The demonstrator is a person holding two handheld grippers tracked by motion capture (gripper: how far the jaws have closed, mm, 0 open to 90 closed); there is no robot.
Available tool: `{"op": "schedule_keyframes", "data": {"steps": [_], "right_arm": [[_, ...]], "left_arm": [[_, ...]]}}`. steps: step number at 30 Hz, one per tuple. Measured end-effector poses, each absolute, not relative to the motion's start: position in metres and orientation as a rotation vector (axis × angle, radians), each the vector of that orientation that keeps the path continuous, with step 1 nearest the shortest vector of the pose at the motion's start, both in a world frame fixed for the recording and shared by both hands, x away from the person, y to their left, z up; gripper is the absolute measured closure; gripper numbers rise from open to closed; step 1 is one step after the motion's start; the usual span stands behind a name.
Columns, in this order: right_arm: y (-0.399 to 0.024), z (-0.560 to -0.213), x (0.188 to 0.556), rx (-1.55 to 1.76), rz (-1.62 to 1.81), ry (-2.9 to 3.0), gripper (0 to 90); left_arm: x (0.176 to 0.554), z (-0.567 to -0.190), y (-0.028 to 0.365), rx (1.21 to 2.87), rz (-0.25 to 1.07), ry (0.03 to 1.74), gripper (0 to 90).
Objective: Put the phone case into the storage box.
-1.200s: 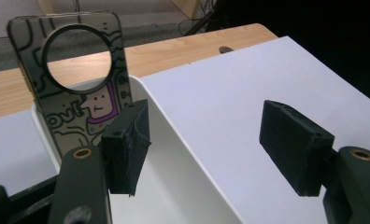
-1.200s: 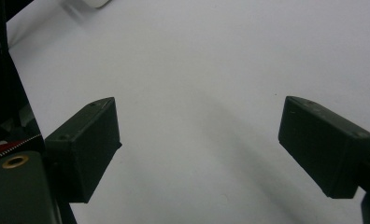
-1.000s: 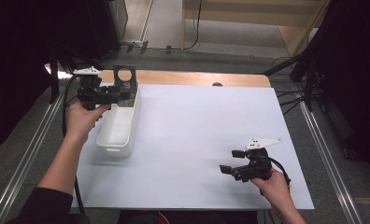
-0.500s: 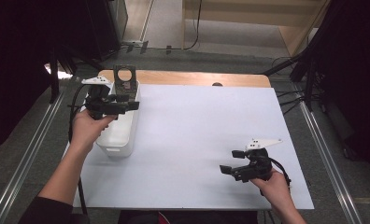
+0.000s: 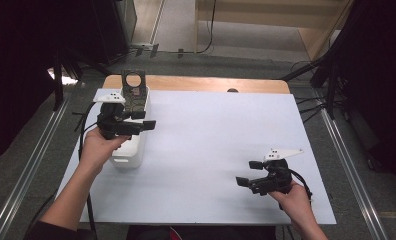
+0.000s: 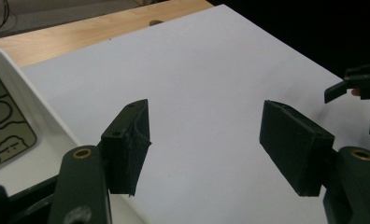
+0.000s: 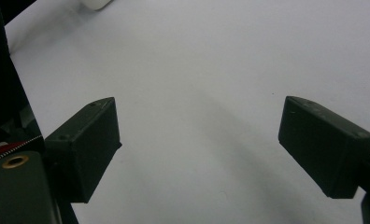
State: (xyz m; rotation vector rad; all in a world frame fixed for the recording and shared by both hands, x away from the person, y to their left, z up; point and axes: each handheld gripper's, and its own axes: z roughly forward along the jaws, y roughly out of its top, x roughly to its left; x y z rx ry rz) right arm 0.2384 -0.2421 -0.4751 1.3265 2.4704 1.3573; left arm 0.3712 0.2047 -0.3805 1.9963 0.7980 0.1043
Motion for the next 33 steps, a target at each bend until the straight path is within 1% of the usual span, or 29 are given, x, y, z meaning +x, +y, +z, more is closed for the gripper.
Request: {"op": "schedule_keyframes", "data": {"steps": [18,33], "right_arm": [[-0.244,-0.475,0.237,1.335,1.347,2.463,11.8],[-0.244,-0.475,0.236,1.333,1.346,2.466,11.8]], "left_arm": [[0.332,-0.381,0.203,2.031,0.105,0.696,33.4],[0.309,-0.391,0.210,2.063,0.089,0.664,33.3]]}}
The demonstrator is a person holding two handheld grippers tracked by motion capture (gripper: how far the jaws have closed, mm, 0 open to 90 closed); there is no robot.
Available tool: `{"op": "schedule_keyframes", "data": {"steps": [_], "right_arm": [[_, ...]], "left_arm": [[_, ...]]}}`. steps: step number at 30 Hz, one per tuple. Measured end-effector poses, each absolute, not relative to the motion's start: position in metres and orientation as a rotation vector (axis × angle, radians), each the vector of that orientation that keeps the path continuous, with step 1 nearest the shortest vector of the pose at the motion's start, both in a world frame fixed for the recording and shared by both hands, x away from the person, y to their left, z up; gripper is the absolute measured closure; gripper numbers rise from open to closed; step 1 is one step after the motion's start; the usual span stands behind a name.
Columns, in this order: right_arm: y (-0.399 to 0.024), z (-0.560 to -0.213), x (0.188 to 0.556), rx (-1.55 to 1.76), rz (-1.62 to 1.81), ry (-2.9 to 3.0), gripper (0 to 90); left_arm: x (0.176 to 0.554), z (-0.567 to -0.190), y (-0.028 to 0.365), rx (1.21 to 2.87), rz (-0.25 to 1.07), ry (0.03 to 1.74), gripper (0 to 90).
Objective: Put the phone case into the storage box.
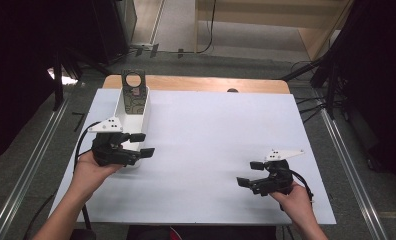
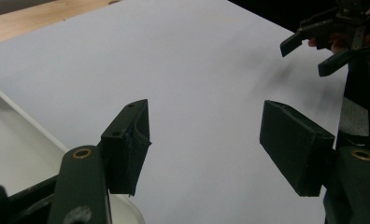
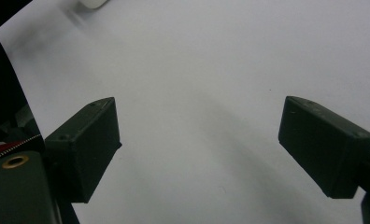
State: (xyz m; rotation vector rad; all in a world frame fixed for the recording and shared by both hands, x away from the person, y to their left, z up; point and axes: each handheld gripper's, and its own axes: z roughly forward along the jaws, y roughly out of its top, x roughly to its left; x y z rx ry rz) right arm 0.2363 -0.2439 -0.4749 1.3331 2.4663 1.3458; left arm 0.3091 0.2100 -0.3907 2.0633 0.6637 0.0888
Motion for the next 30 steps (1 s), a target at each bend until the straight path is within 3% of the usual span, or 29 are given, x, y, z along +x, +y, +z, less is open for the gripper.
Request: {"op": "schedule_keyframes", "data": {"steps": [27,30], "right_arm": [[-0.246,-0.474,0.234,1.341,1.351,2.452,11.8],[-0.246,-0.473,0.234,1.339,1.350,2.452,11.8]], "left_arm": [[0.278,-0.414,0.220,2.119,0.130,0.592,33.2],[0.277,-0.417,0.220,2.115,0.131,0.587,28.9]]}}
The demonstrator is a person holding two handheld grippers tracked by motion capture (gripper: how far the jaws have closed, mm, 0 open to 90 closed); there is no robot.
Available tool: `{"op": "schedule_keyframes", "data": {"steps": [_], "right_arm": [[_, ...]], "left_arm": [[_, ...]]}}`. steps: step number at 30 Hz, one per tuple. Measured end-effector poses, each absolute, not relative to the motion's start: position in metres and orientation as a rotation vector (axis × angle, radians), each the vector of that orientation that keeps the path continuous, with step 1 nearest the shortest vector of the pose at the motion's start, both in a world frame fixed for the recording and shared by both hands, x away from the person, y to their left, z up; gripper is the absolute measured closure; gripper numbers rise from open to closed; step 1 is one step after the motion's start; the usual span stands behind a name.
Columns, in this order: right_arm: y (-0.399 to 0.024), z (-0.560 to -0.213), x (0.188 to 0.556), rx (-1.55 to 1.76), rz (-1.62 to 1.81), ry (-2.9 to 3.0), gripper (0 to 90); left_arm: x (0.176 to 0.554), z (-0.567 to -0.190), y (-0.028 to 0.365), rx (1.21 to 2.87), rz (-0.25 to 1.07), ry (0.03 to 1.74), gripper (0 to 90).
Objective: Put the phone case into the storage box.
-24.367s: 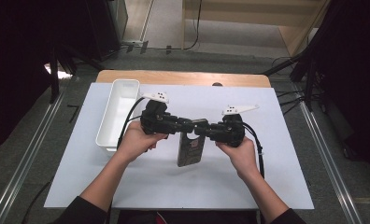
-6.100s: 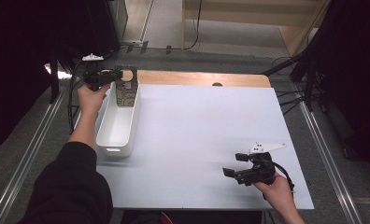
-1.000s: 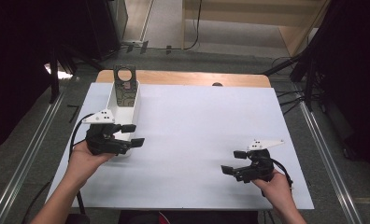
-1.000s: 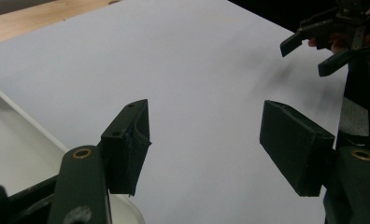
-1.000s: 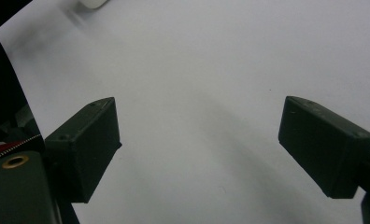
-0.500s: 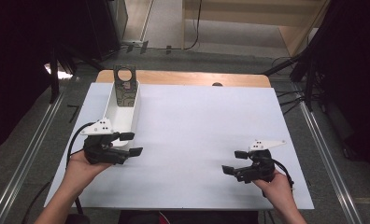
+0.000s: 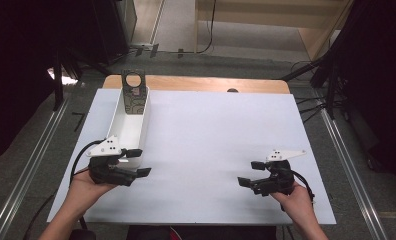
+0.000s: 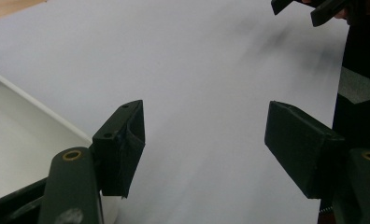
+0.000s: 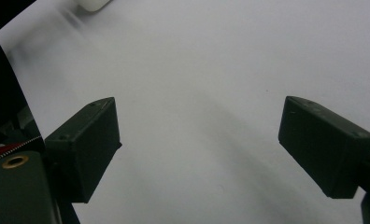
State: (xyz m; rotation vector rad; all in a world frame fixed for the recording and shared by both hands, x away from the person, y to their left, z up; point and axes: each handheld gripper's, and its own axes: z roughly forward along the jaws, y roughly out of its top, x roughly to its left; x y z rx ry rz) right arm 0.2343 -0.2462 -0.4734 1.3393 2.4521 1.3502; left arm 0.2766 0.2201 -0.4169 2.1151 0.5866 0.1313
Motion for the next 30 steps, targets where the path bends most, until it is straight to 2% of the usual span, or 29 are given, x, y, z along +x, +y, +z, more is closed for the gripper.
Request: {"op": "schedule_keyframes", "data": {"steps": [30], "right_arm": [[-0.248,-0.472,0.234,1.338,1.359,2.441,11.8]], "left_arm": [[0.274,-0.449,0.224,2.204,0.102,0.605,28.9]]}}
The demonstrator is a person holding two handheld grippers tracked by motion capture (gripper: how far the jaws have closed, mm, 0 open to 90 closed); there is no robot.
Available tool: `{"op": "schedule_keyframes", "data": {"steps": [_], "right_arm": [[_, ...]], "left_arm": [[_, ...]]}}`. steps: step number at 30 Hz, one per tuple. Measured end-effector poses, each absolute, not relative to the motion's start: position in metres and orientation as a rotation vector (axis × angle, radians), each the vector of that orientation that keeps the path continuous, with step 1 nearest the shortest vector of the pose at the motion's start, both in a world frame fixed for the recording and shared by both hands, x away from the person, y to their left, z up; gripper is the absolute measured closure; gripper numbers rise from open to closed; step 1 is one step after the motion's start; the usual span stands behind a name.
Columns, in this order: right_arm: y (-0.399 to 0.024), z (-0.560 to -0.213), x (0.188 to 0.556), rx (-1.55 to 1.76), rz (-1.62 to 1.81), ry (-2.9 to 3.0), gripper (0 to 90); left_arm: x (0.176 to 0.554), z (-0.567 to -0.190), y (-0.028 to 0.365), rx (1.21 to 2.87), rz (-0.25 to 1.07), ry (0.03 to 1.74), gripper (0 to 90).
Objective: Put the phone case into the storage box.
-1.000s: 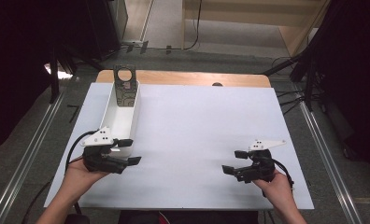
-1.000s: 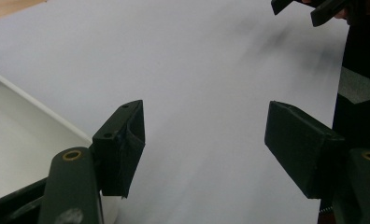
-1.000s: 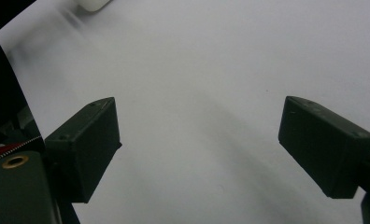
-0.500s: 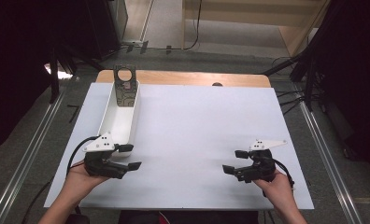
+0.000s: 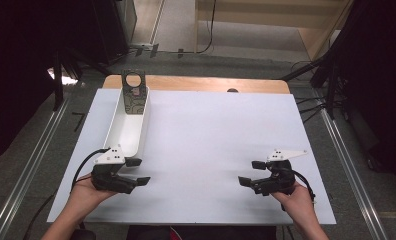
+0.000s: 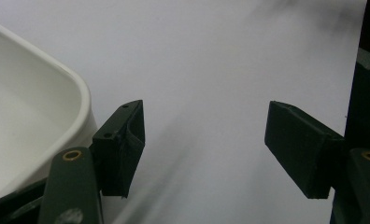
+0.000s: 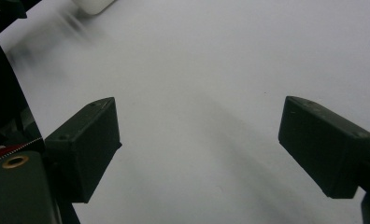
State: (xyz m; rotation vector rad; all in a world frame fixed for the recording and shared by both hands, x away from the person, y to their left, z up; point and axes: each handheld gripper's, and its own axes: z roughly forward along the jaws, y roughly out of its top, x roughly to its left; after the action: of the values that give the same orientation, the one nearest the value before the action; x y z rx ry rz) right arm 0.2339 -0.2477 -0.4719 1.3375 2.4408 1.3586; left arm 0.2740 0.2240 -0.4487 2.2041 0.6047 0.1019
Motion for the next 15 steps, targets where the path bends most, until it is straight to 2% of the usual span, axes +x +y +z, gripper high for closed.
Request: {"op": "schedule_keyframes", "data": {"steps": [15], "right_arm": [[-0.2478,-0.4715,0.2337,1.337,1.356,2.441,11.8]], "left_arm": [[0.2752,-0.4563,0.2253,2.229,0.108,0.581,29.4]]}}
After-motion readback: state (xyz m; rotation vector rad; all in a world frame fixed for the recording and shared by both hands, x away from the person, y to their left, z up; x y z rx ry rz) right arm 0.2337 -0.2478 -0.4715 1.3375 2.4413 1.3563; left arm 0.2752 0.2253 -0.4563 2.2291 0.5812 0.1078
